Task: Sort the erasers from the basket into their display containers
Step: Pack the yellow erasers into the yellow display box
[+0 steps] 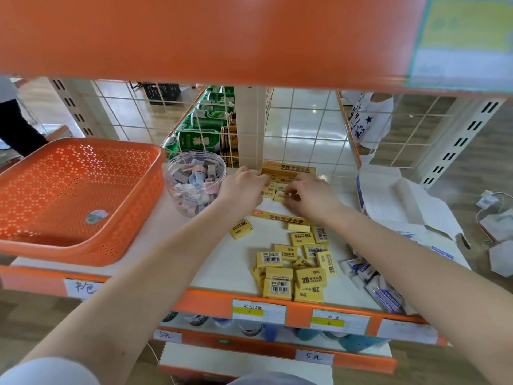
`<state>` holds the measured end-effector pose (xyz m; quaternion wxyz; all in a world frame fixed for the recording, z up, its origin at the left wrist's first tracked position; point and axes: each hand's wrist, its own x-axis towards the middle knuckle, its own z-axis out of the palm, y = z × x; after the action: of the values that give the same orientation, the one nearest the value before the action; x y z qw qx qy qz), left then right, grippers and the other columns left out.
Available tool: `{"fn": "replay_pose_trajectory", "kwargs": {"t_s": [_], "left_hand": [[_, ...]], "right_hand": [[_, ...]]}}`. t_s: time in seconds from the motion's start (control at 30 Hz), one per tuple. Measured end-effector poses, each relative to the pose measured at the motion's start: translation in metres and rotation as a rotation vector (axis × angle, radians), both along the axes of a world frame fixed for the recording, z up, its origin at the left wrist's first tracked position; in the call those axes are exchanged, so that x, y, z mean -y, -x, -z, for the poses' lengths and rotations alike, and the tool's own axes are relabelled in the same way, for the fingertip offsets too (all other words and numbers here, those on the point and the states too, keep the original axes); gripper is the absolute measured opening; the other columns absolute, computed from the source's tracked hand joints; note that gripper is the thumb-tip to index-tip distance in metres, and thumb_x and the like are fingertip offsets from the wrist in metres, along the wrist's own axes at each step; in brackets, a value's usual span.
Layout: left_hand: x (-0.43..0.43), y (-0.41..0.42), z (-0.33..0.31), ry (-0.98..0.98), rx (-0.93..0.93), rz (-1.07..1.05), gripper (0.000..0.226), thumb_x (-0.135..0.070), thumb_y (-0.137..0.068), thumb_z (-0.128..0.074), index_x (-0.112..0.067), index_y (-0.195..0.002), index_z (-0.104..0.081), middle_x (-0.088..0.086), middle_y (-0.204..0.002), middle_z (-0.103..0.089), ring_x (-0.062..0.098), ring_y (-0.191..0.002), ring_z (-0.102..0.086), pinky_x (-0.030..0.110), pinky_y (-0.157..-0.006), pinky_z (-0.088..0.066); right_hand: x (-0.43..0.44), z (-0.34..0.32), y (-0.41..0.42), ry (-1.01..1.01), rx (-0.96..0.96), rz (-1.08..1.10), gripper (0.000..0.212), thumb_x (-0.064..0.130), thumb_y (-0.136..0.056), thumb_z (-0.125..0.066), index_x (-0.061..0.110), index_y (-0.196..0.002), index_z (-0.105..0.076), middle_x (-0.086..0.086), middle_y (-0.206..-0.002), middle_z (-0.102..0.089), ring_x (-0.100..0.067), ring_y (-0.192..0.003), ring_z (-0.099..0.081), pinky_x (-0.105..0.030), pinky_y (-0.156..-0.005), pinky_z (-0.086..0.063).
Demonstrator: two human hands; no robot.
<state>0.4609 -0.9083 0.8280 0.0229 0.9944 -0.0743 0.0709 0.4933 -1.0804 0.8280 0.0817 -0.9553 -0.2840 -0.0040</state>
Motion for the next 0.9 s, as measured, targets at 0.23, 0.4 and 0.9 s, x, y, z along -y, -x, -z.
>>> {"fn": "replay_pose_trajectory", "kwargs": {"t_s": [0.23, 0.4, 0.9], "left_hand": [[0.004, 0.0, -0.007, -0.115, -0.04, -0.038, 0.031, -0.012, -0.089, -0.056, -0.019, -0.117, -0.065, 0.001, -0.112, -0.06, 0.023, -0.108, -0.045, 0.033, -0.066, -0.039], [0.006, -0.001, 0.003, -0.062, 0.009, -0.076, 0.024, -0.006, -0.088, -0.056, -0.016, -0.105, -0.07, -0.001, -0.109, -0.062, 0.023, -0.102, -0.049, 0.032, -0.061, -0.034], [0.012, 0.007, 0.001, 0.061, -0.026, -0.152, 0.028, -0.003, -0.087, -0.048, -0.012, -0.111, -0.058, 0.011, -0.088, -0.059, 0.027, -0.074, -0.056, 0.03, -0.057, -0.04]], "right_hand": [[0.003, 0.007, -0.003, -0.057, -0.005, 0.002, 0.03, 0.038, -0.09, -0.056, 0.02, -0.113, -0.063, 0.0, -0.114, -0.054, -0.02, -0.099, -0.056, -0.032, -0.081, -0.042], [0.003, 0.01, -0.005, -0.056, -0.012, -0.002, 0.028, 0.039, -0.09, -0.055, 0.024, -0.113, -0.061, 0.001, -0.116, -0.054, -0.02, -0.102, -0.054, -0.034, -0.084, -0.044], [-0.002, 0.014, -0.013, -0.193, -0.114, 0.156, 0.021, 0.039, -0.083, -0.066, 0.024, -0.098, -0.063, 0.003, -0.103, -0.064, -0.016, -0.094, -0.056, -0.031, -0.078, -0.046]]}}
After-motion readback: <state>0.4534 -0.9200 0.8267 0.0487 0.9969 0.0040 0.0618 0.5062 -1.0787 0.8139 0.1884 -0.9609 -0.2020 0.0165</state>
